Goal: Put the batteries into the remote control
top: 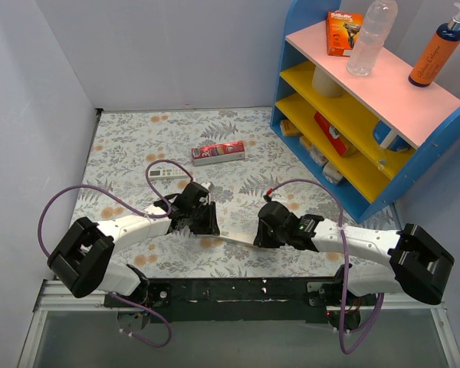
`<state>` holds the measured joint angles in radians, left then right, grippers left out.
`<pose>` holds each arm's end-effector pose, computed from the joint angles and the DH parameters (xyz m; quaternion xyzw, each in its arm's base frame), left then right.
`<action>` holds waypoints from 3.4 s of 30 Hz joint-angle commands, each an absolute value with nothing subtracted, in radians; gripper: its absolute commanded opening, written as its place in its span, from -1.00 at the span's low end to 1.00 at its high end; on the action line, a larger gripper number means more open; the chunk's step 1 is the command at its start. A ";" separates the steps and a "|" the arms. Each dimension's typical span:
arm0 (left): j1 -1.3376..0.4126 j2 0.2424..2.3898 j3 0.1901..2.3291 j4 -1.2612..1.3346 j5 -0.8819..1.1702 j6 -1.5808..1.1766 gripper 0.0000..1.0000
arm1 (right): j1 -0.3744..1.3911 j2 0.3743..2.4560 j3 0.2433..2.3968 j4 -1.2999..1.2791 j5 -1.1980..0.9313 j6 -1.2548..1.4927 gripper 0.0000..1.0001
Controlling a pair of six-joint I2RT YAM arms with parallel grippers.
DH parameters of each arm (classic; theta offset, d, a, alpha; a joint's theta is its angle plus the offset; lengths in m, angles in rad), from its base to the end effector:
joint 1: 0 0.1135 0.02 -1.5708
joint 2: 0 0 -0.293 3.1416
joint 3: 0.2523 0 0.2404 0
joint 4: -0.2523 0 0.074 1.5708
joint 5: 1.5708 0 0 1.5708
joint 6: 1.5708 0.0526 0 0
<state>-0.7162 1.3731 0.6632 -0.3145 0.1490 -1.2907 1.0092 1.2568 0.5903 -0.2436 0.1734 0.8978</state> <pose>0.1786 -0.1658 0.1869 -0.2528 0.9266 -0.2654 0.0842 0.1285 0.1871 0.1961 -0.0244 0.9425 0.2161 0.2538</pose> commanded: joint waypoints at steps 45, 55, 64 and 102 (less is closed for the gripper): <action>-0.701 1.453 0.690 -0.322 0.284 -1.290 -0.94 | 0.983 1.424 0.920 -0.517 0.239 0.490 0.18; -0.695 1.412 0.707 -0.325 0.229 -1.287 -0.32 | 0.985 1.368 0.908 -0.448 0.082 0.031 0.57; -0.635 1.142 0.673 -0.377 0.025 -1.299 0.72 | 0.991 1.437 0.928 -0.387 -0.114 -0.140 0.57; -0.614 0.491 0.595 -0.377 -0.530 -1.123 0.96 | 0.416 1.744 1.084 -0.448 0.127 0.032 -0.08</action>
<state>-0.6186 0.4553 0.5961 -0.3878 -0.5823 -1.1408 0.4767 1.7222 1.0405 -0.4259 0.1261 0.0021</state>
